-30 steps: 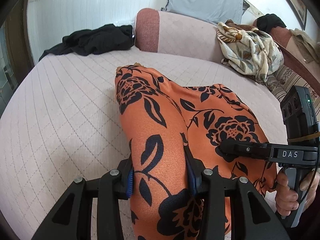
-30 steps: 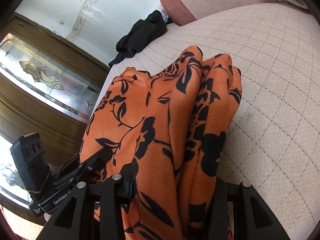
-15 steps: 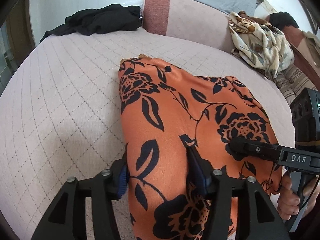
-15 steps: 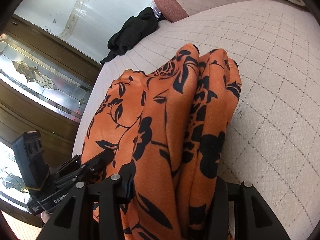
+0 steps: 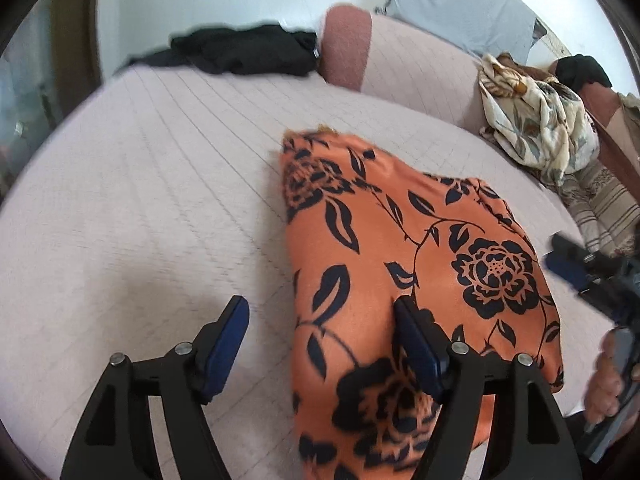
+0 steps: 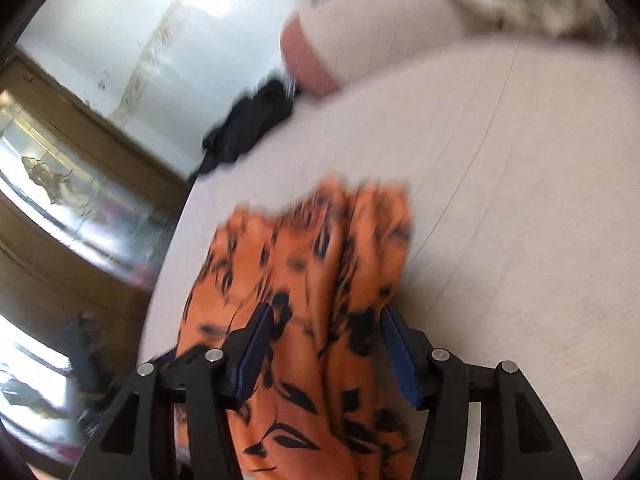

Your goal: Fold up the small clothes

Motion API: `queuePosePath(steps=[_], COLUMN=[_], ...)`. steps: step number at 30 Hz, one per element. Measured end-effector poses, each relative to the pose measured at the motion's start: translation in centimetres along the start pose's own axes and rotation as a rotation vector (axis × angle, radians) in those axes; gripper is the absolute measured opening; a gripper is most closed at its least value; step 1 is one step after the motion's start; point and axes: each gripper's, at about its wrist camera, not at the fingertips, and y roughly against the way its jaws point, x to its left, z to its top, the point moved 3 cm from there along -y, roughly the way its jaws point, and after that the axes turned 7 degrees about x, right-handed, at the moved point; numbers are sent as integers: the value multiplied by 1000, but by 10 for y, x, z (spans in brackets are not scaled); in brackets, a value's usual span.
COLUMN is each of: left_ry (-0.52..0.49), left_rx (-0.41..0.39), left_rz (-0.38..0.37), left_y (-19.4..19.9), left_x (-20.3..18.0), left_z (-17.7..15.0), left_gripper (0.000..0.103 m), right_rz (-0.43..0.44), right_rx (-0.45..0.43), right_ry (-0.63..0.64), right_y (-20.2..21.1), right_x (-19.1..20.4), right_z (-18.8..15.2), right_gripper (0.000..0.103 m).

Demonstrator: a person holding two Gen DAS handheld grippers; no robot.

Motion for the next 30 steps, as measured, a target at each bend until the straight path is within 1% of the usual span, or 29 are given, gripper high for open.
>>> queuePosePath(steps=[1,2,3,4,5,7,8,10,12,13,14,16,18,20,21,23,25,26,27,28,30], left_ry=[-13,-21,-32,-31,-24,-13,-11,-7,13,21,36,50,39,29,25,22,9,-4,-9,-5,-14], left_rx=[-29,-41,-60,-67,-70,-62,-55,-25,-2,7,22,27,25,11,6,9,35,67,95,91,76], left_rz=[48,73,112,127,149,152,156,186,177,176,174,167,185,200,205,220,228,235,247,253,258], left_y=[8,12,18,20,24,26,26,21,19,18,17,19,22,25,26,22,12,3,-4,-4,3], left_x=[-3,-5,-8,-8,-9,-7,-6,-3,2,3,6,8,6,1,-1,-4,-7,-9,-10,-11,-15], left_z=[-4,-5,-12,-16,-23,-29,-31,-31,-34,-34,-35,-35,-29,-21,-17,-11,-10,-11,-12,-14,-16], left_gripper=[76,76,76,76,77,77,78,81,85,86,87,87,87,87,87,87,87,87,87,87,87], right_rz=[-3,23,66,97,135,144,135,105,49,27,10,30,44,53,59,62,59,38,8,3,34], right_rx=[-54,-95,-118,-127,-134,-140,-137,-92,16,48,67,66,73,37,18,3,0,29,83,99,78], right_ry=[25,41,50,58,78,126,148,133,24,-15,-48,-67,-77,-63,-58,-73,-103,-123,-144,-156,-162], right_y=[12,22,28,32,36,38,36,20,-7,-17,-24,-18,-10,0,3,0,-9,-23,-38,-44,-39], right_x=[4,9,15,19,28,44,52,57,38,29,19,17,21,23,23,28,26,21,15,11,9], right_z=[-2,-5,-9,-13,-20,-31,-36,-39,-43,-44,-47,-47,-42,-35,-31,-21,-13,-11,-12,-12,-13], right_gripper=[60,59,58,55,48,41,41,41,40,38,30,30,30,33,33,33,33,34,34,35,34])
